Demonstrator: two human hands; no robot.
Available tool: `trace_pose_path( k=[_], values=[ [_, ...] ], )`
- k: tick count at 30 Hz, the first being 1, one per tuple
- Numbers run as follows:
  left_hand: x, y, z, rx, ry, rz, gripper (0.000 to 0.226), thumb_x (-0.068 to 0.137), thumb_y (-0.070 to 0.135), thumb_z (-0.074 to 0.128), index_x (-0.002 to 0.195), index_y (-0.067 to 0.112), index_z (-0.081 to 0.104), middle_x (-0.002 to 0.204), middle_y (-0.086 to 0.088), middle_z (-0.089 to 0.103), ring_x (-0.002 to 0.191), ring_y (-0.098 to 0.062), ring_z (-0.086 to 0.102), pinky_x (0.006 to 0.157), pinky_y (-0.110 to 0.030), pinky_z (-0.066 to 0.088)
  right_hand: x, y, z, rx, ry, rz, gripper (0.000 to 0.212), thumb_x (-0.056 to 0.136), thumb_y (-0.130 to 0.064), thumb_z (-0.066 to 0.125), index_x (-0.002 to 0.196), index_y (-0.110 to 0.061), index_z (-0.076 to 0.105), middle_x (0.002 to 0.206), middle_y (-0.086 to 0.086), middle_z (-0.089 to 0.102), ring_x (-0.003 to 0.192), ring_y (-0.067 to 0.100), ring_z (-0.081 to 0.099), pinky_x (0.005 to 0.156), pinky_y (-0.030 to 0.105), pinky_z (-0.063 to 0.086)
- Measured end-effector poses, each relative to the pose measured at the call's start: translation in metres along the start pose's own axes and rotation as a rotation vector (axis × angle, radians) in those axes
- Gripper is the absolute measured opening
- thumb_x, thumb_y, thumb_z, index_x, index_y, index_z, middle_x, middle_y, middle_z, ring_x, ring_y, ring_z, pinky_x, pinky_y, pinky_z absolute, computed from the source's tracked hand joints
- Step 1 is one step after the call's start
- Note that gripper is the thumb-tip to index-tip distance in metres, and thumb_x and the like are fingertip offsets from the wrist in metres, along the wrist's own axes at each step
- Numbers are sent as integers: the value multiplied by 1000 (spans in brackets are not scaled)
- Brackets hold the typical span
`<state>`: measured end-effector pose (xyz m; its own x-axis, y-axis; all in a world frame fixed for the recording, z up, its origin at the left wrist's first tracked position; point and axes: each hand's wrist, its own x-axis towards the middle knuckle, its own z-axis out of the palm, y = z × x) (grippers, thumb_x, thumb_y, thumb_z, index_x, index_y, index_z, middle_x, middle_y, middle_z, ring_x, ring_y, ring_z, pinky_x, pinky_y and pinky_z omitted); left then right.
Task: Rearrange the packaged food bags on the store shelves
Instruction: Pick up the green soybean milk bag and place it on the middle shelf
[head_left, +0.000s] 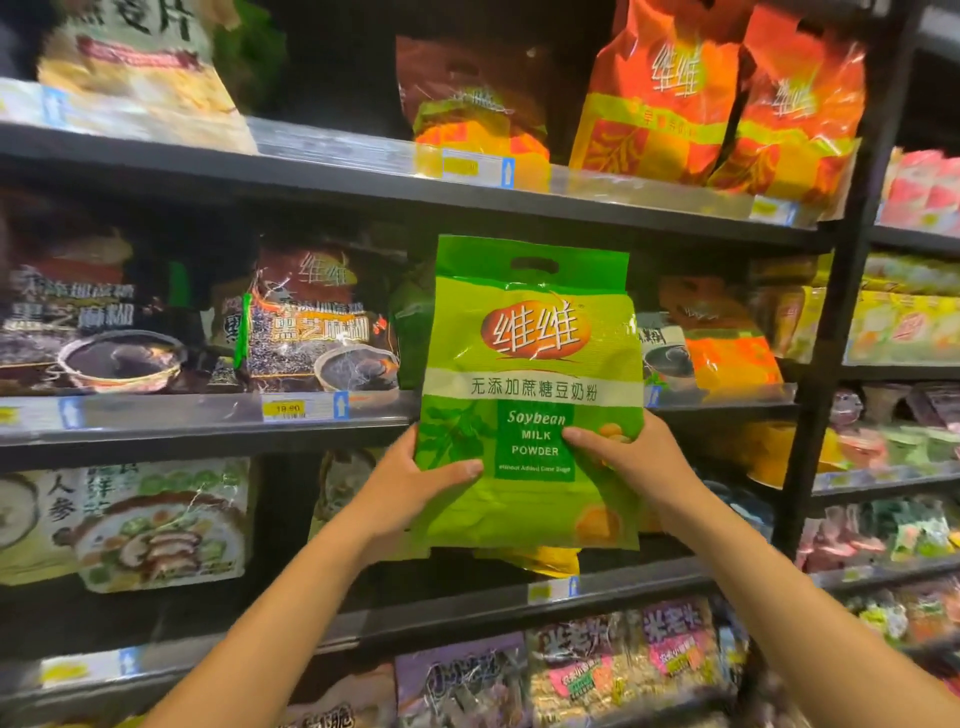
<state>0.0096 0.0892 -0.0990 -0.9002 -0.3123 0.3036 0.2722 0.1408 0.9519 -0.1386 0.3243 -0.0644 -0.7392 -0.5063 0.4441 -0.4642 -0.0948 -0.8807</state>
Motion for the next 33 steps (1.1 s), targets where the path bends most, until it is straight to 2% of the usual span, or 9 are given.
trace_pose_path(
  k=[4, 7, 12, 17, 19, 21, 26, 29, 33],
  values=[
    [33, 29, -10, 1, -15, 0, 55, 80, 30, 84, 129, 26, 59, 121, 1, 76, 109, -18, 74, 97, -43, 58, 42, -22, -4, -11, -64, 28, 32, 87, -18, 80, 117, -21, 71, 97, -8, 81, 87, 9, 77, 65, 16, 57],
    [55, 48, -18, 53, -9, -6, 54, 78, 39, 85, 123, 28, 58, 119, 1, 75, 102, -15, 75, 87, -35, 62, 78, -35, -6, -59, -87, 71, 41, 81, -31, 85, 117, -20, 72, 99, -4, 82, 88, 15, 78, 68, 25, 60],
    [87, 63, -31, 22, 53, -60, 110, 50, 54, 97, 141, 16, 49, 129, -9, 71, 110, -28, 73, 89, -48, 62, 135, -41, -5, -67, -174, 201, 65, 61, -46, 92, 116, -17, 73, 104, 9, 81, 97, 34, 78, 94, 54, 59],
    [115, 76, -39, 88, 129, -72, 120, 50, 60, 96, 150, 27, 39, 146, -9, 58, 126, -30, 63, 94, -48, 60, 186, -43, -5, -71, -244, 228, 69, 62, -45, 93, 120, -17, 70, 106, 10, 80, 97, 33, 78, 94, 54, 59],
    [128, 80, -43, 132, 165, -51, 125, 50, 62, 95, 154, 23, 38, 148, -9, 58, 124, -28, 65, 84, -39, 63, 204, -44, -6, -82, -259, 216, 63, 70, -44, 91, 121, -16, 69, 105, 9, 81, 94, 32, 79, 89, 49, 61],
    [139, 84, -41, 82, 180, -47, 111, 57, 53, 95, 149, 16, 44, 136, -11, 67, 114, -29, 71, 77, -40, 64, 221, -45, -6, -86, -263, 190, 58, 74, -43, 89, 121, -15, 69, 103, 8, 81, 91, 29, 79, 83, 45, 63],
    [168, 89, -41, 85, 214, -58, 49, 89, 31, 79, 130, 11, 63, 115, -11, 77, 105, -30, 76, 91, -49, 61, 248, -44, 0, -53, -242, 167, 47, 80, -34, 88, 117, -12, 70, 99, 10, 81, 87, 27, 79, 74, 39, 62],
    [182, 84, -45, 142, 274, -98, 37, 91, 24, 77, 123, 10, 68, 110, -11, 79, 104, -30, 76, 95, -50, 59, 256, -38, 7, -47, -225, 162, 48, 79, -33, 88, 118, -11, 70, 100, 9, 80, 85, 25, 79, 69, 35, 62],
    [196, 70, -49, 177, 344, -161, 41, 88, 12, 79, 126, 7, 64, 111, -13, 78, 101, -30, 76, 89, -47, 62, 255, -24, 21, -93, -202, 169, 40, 83, -33, 86, 109, -12, 64, 97, 6, 72, 84, 21, 70, 60, 29, 53]
  ],
)
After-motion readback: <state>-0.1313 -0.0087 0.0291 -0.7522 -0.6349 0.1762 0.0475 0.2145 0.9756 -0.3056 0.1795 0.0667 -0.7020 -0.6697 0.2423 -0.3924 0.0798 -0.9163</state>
